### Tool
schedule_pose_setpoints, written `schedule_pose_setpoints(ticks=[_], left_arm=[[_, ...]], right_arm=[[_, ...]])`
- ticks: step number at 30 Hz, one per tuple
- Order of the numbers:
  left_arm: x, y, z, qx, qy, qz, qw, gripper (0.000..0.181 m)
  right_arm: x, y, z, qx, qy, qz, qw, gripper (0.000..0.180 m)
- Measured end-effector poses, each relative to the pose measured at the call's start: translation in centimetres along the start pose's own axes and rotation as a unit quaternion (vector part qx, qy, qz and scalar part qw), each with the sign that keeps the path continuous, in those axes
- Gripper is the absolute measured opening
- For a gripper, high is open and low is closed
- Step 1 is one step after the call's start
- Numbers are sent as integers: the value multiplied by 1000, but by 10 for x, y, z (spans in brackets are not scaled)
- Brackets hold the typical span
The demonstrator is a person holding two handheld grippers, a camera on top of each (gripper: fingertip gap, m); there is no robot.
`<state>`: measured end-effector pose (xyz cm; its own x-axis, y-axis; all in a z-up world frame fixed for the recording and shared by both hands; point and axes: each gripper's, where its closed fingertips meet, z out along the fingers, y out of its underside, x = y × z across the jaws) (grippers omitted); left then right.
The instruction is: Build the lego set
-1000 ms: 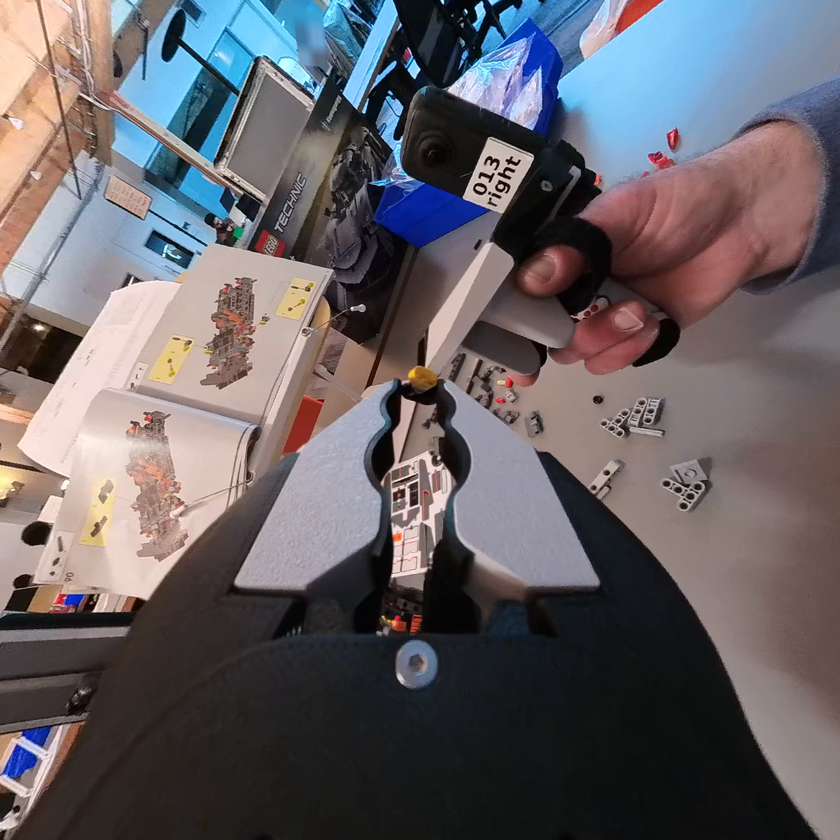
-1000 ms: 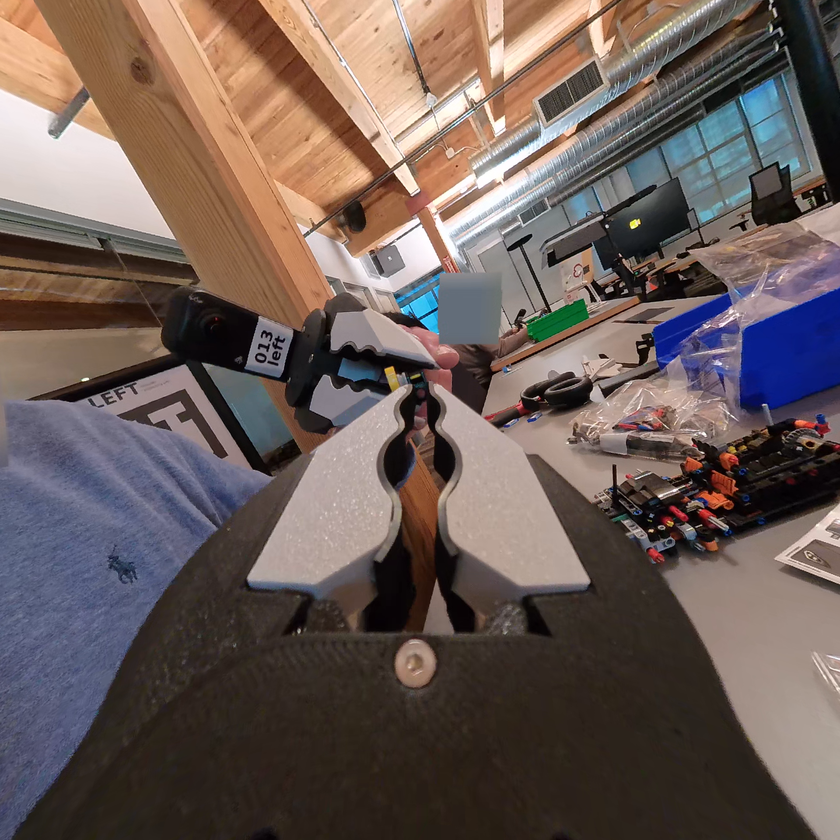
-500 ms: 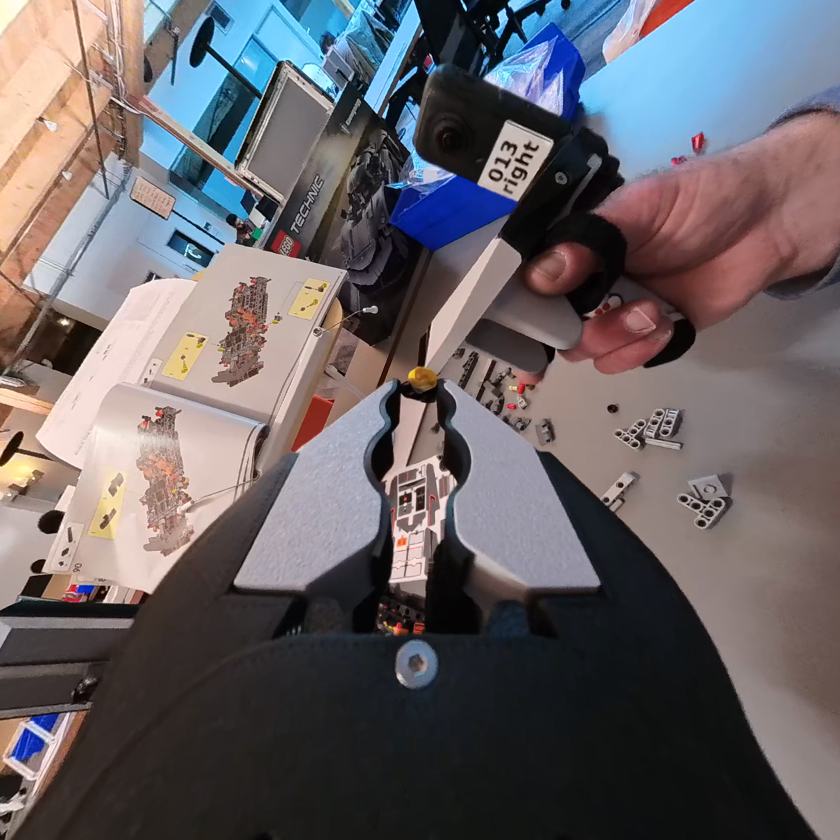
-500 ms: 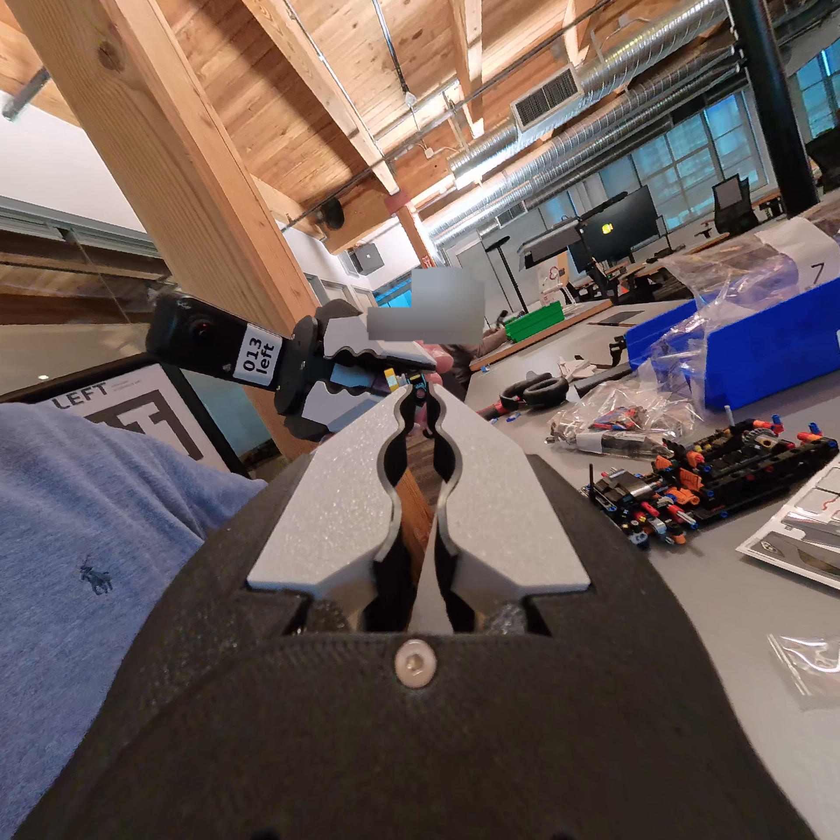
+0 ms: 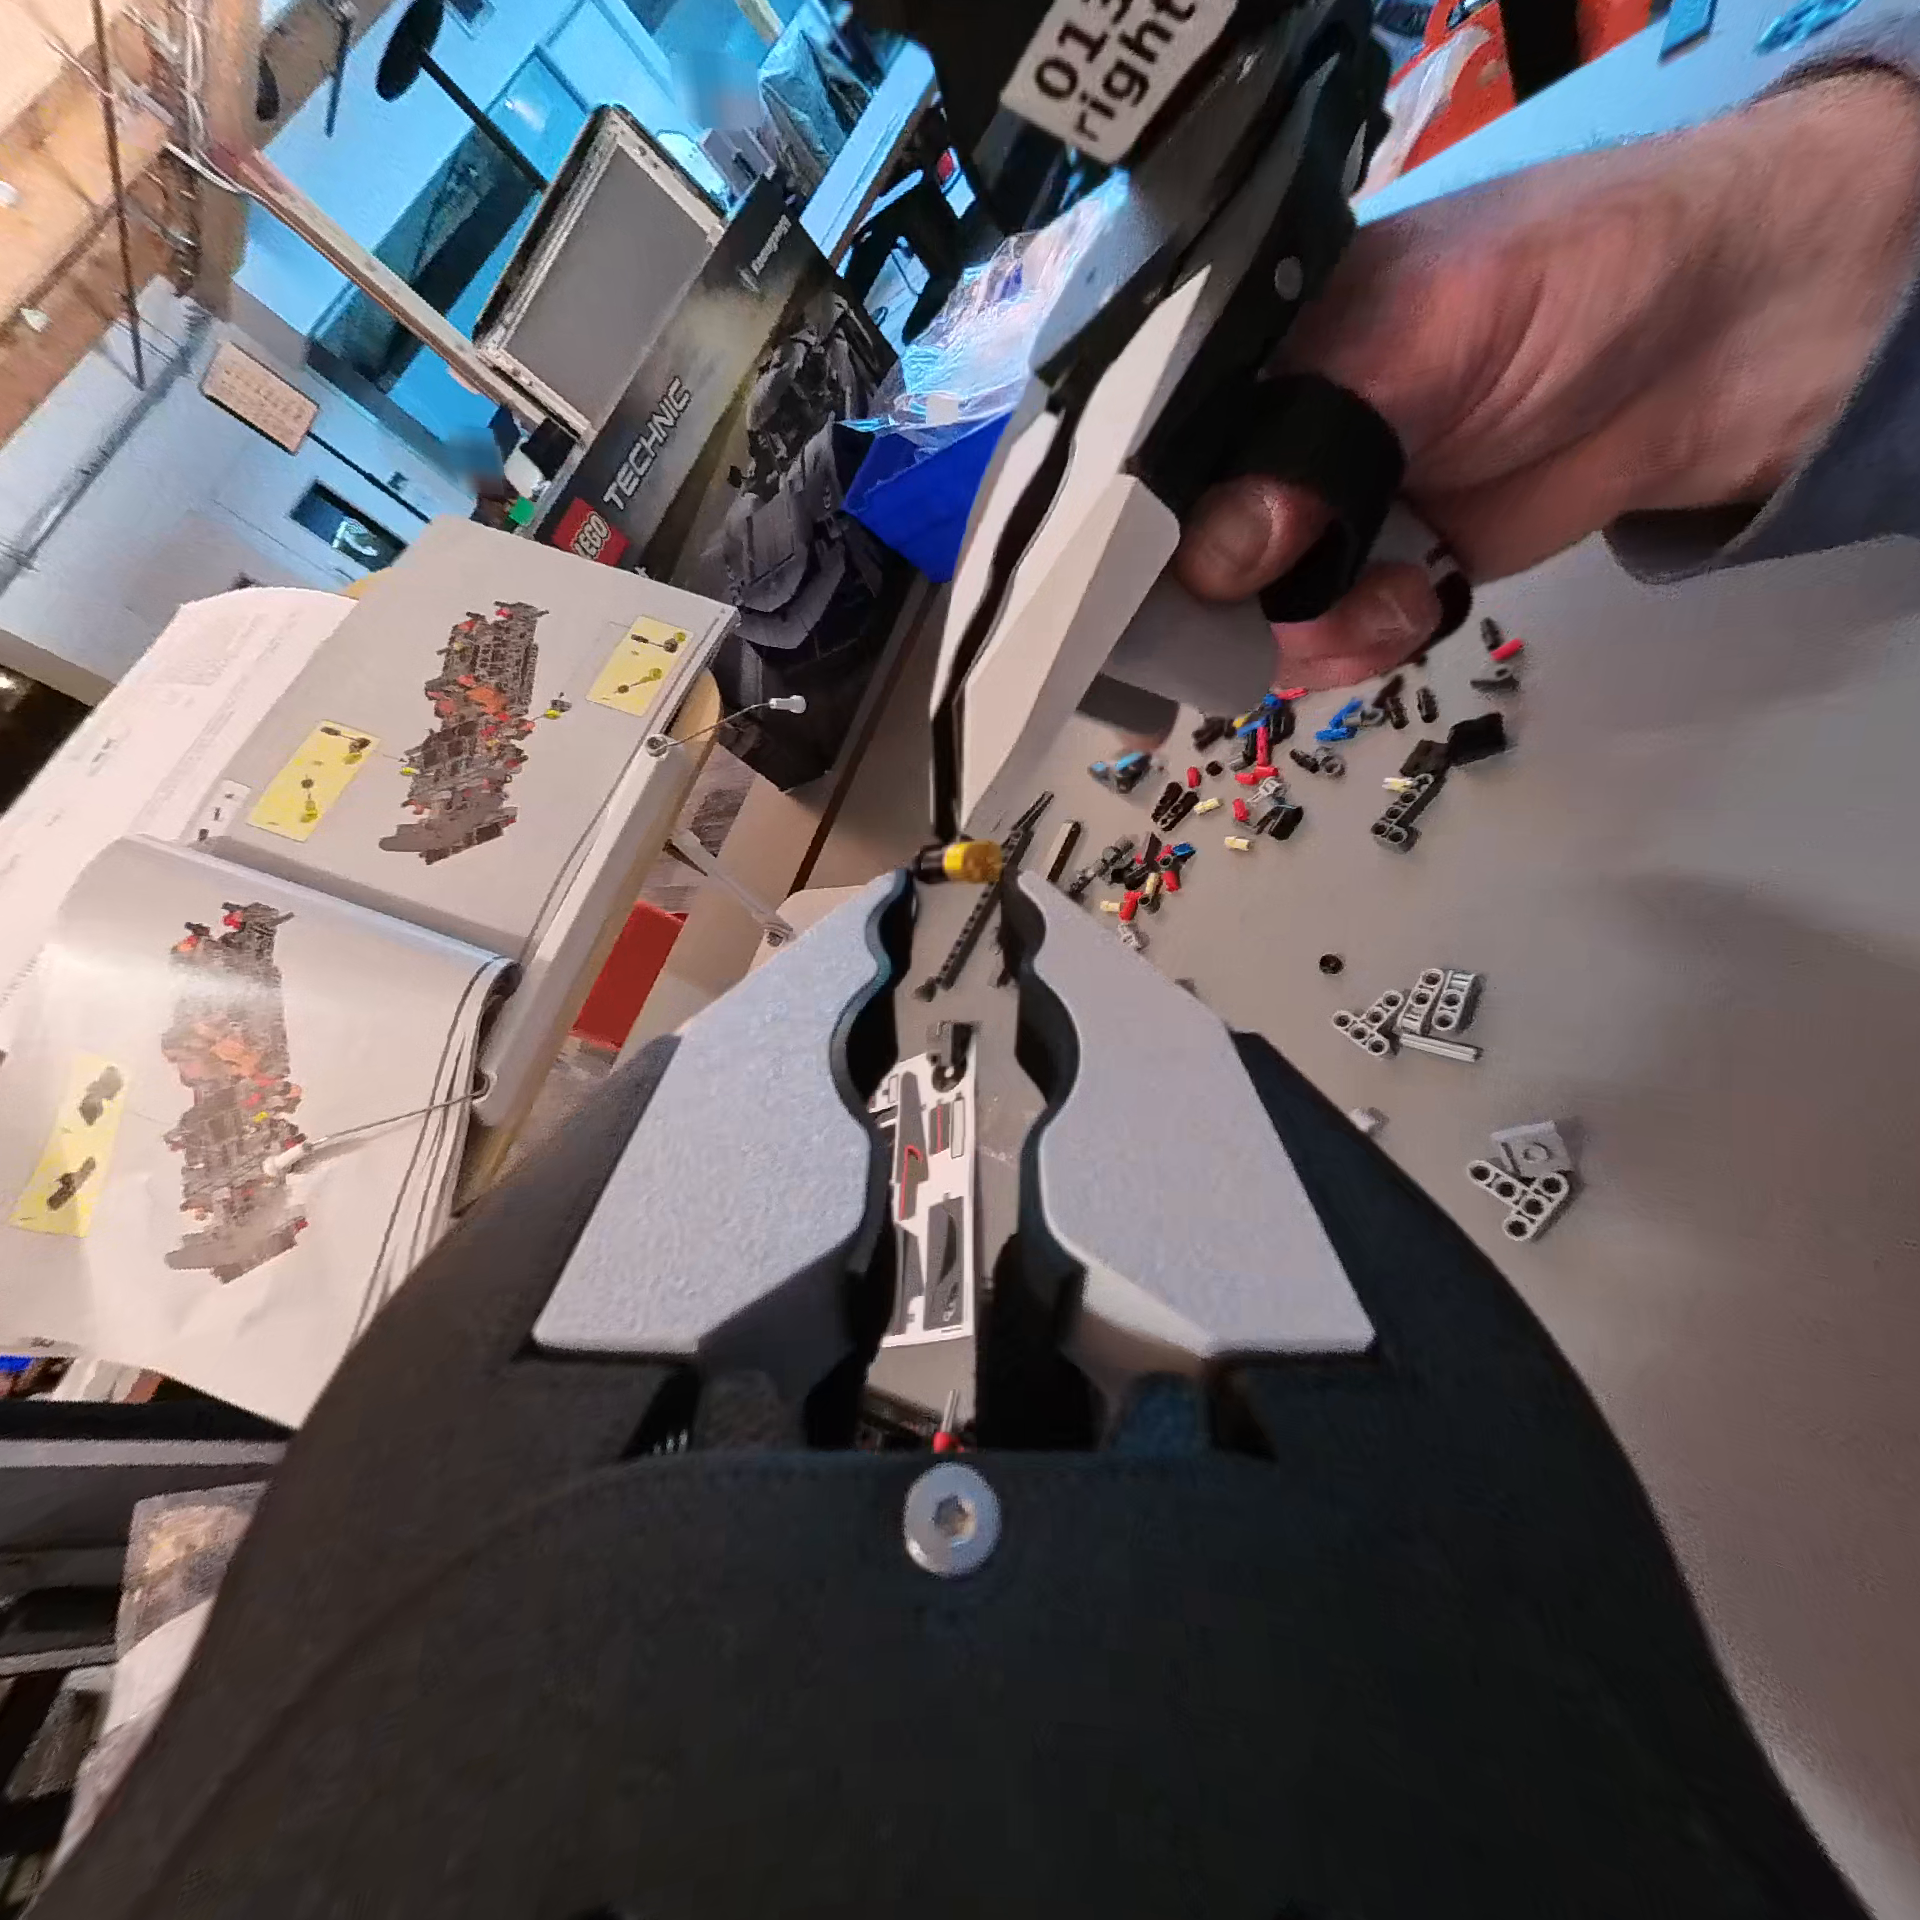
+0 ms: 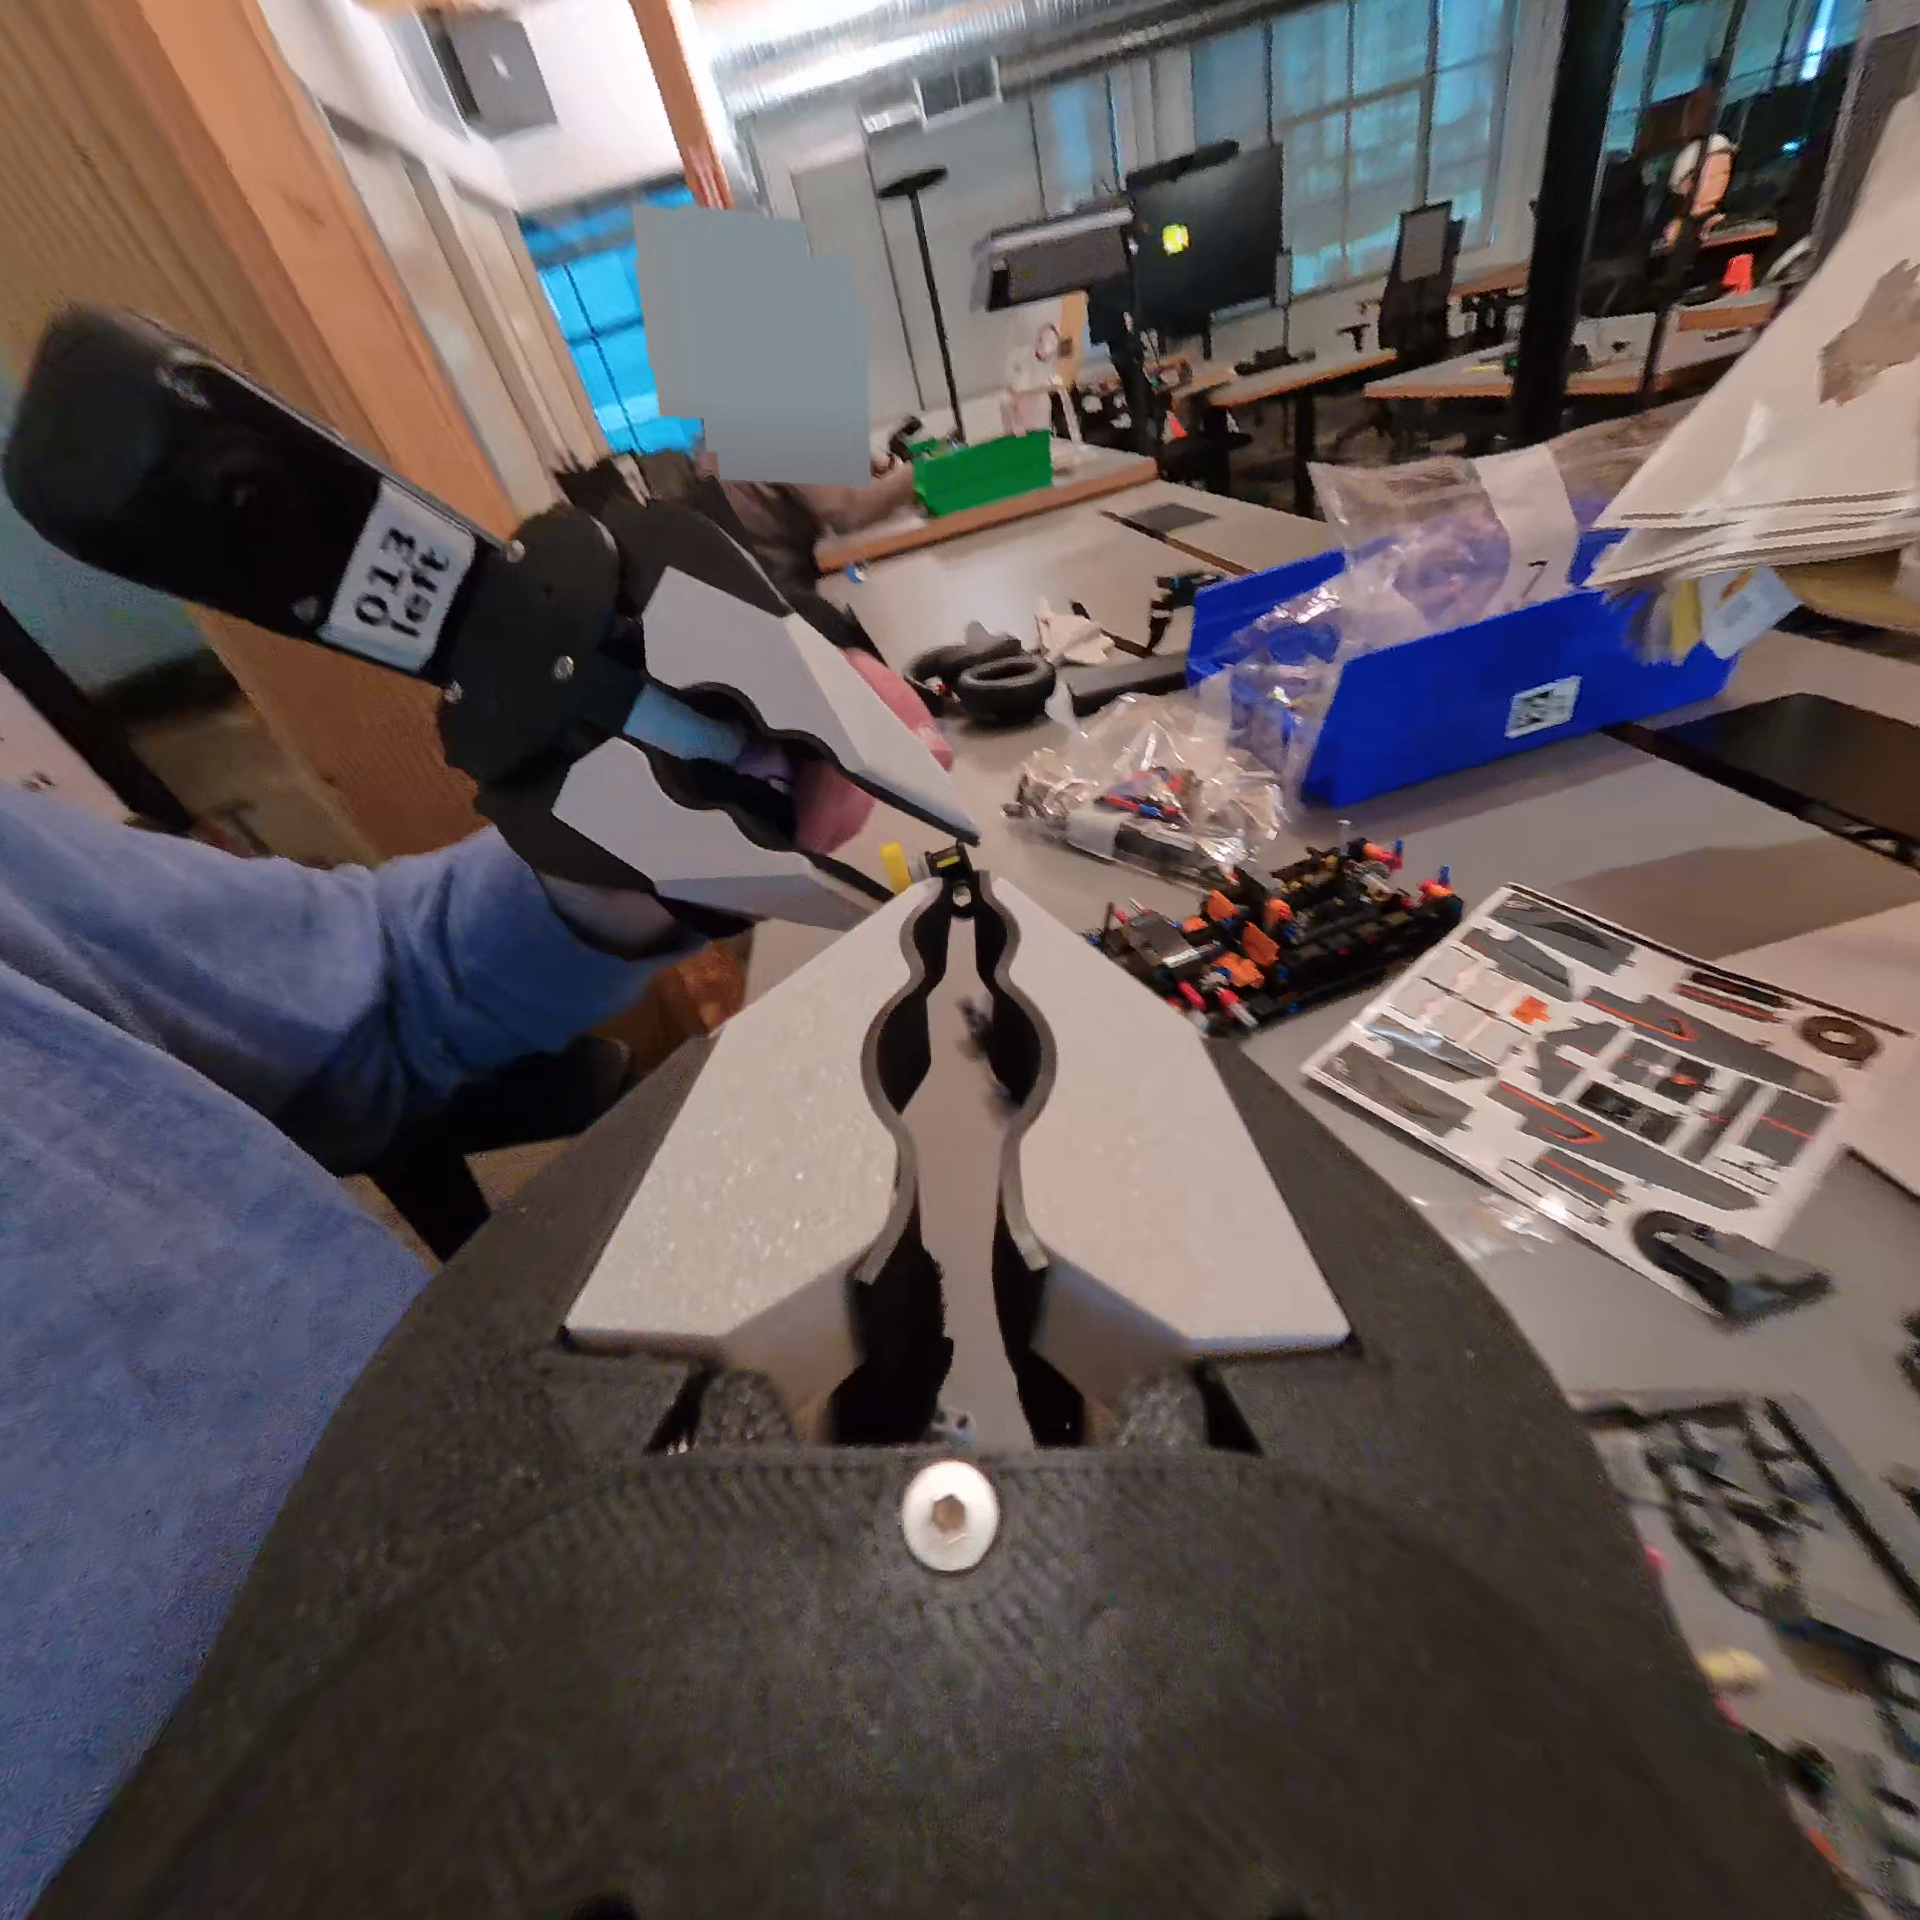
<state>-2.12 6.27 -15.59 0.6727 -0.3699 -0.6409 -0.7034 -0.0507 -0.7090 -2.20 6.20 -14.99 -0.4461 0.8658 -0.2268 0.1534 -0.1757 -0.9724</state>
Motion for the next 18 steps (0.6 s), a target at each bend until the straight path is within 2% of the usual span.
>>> schedule_pose_setpoints(ticks=[9, 18], left_arm=[[2, 1, 0, 12, 31, -61, 998, 13], [13, 7, 7, -10, 53, -62, 997, 8]], right_arm=[[14, 11, -10, -95, 87, -108, 986, 1], [11, 20, -6, -137, 110, -150, 973, 1]])
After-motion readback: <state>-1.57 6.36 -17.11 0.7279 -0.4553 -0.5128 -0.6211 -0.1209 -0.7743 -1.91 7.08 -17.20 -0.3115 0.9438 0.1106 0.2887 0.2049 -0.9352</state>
